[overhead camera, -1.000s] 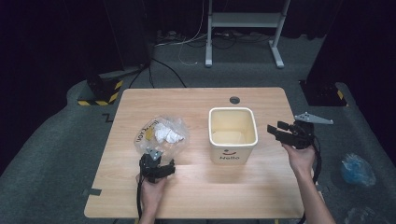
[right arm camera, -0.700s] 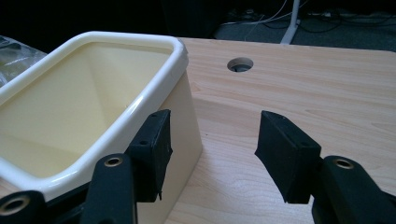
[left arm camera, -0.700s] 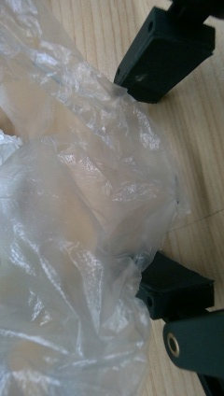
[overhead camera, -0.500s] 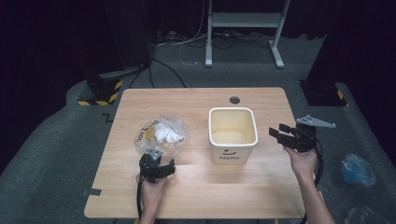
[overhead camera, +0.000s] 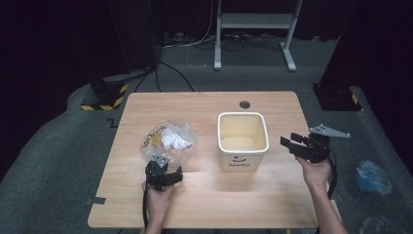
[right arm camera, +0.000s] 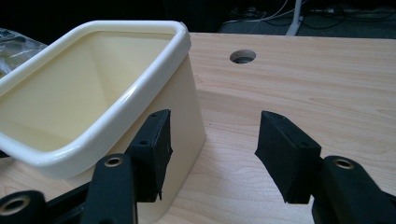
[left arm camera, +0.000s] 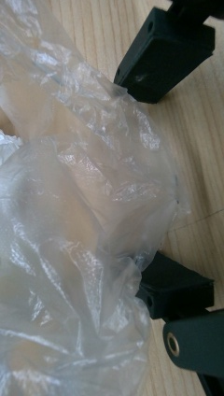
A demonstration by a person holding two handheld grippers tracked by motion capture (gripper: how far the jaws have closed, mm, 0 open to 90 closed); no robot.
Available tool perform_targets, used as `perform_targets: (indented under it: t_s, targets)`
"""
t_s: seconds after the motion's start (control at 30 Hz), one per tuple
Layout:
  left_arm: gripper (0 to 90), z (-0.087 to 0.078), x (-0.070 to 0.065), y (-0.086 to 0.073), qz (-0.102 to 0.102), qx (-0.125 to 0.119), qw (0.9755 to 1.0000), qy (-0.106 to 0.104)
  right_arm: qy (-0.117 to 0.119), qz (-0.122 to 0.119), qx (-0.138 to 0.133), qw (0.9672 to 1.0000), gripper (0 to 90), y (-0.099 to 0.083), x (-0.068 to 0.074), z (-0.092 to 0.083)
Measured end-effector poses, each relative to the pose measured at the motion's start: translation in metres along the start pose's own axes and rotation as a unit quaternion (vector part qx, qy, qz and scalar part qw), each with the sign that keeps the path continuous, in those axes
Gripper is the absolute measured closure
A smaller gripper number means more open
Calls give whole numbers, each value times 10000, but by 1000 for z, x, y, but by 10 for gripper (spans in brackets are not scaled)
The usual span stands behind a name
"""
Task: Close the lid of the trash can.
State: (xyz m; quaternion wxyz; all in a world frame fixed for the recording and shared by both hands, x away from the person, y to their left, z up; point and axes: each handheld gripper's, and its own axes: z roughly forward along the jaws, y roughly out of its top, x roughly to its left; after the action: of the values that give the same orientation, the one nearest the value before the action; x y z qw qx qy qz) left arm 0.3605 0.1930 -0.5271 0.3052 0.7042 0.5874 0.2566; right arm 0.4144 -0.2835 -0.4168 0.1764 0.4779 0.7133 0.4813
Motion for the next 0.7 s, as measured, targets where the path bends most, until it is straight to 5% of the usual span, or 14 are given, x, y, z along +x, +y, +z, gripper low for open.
perform_targets:
  t_s: [0.7]
  targets:
    - [169,0,0,0,-1,0,10000,0,44,52,-4,10000,418,-16,0,-5]
